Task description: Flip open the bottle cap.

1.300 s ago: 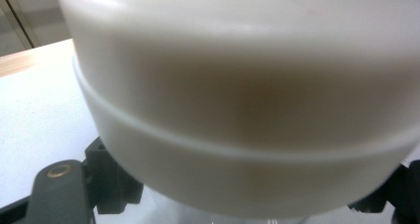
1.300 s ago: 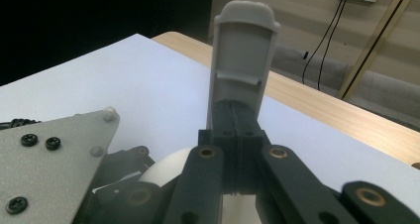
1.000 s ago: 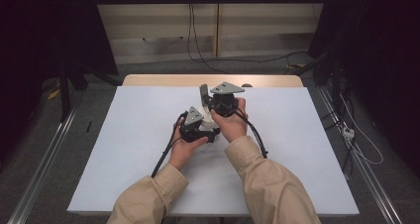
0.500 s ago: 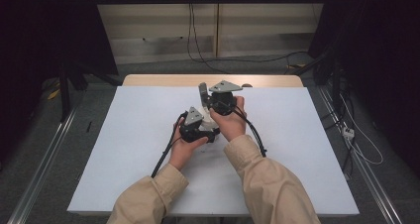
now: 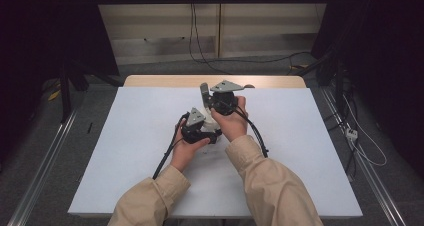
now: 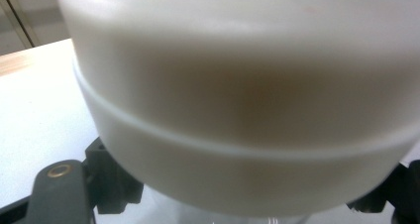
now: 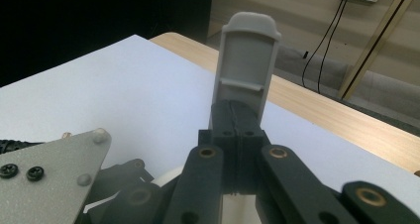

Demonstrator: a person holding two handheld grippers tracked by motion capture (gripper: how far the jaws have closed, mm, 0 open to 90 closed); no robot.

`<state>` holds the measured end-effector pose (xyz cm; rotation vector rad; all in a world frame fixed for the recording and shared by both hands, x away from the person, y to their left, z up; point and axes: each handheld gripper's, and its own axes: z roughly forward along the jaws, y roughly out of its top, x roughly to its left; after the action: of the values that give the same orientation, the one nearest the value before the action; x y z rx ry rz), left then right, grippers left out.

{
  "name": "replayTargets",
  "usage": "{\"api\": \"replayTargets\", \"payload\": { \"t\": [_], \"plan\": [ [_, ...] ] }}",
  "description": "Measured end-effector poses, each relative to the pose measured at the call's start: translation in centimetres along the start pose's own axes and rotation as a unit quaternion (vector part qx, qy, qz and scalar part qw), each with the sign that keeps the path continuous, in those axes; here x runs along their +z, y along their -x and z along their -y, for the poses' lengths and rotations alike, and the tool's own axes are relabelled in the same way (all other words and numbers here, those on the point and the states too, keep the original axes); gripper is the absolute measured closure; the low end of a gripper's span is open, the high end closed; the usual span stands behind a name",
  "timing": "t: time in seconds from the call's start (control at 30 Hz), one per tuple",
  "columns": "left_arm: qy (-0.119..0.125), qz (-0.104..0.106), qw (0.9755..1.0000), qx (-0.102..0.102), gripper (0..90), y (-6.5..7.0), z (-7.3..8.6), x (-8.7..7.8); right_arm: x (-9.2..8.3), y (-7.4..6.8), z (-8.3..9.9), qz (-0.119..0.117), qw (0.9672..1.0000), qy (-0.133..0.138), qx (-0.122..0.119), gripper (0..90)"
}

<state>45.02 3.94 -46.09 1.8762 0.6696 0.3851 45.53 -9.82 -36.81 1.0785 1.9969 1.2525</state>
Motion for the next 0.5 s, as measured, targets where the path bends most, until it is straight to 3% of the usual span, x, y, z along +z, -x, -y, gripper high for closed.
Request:
{"api": "replayTargets", "payload": {
  "t": [0.33,0.37,0.5],
  "plan": [
    [0.000,0.001,1.0000,0.000,18.6,-0.01,0.00,0.01,0.21,0.05,-0.05,0.000,1.0000,-0.001,0.001,90.0],
    [0.002,-0.010,0.9999,-0.002,18.6,0.10,0.02,0.04,0.24,0.05,-0.06,0.000,1.0000,0.000,0.001,90.0],
    [0.002,-0.010,0.9999,-0.002,18.6,0.10,0.01,0.04,0.41,0.02,-0.16,0.000,1.0000,-0.001,0.001,90.0]
  ]
}}
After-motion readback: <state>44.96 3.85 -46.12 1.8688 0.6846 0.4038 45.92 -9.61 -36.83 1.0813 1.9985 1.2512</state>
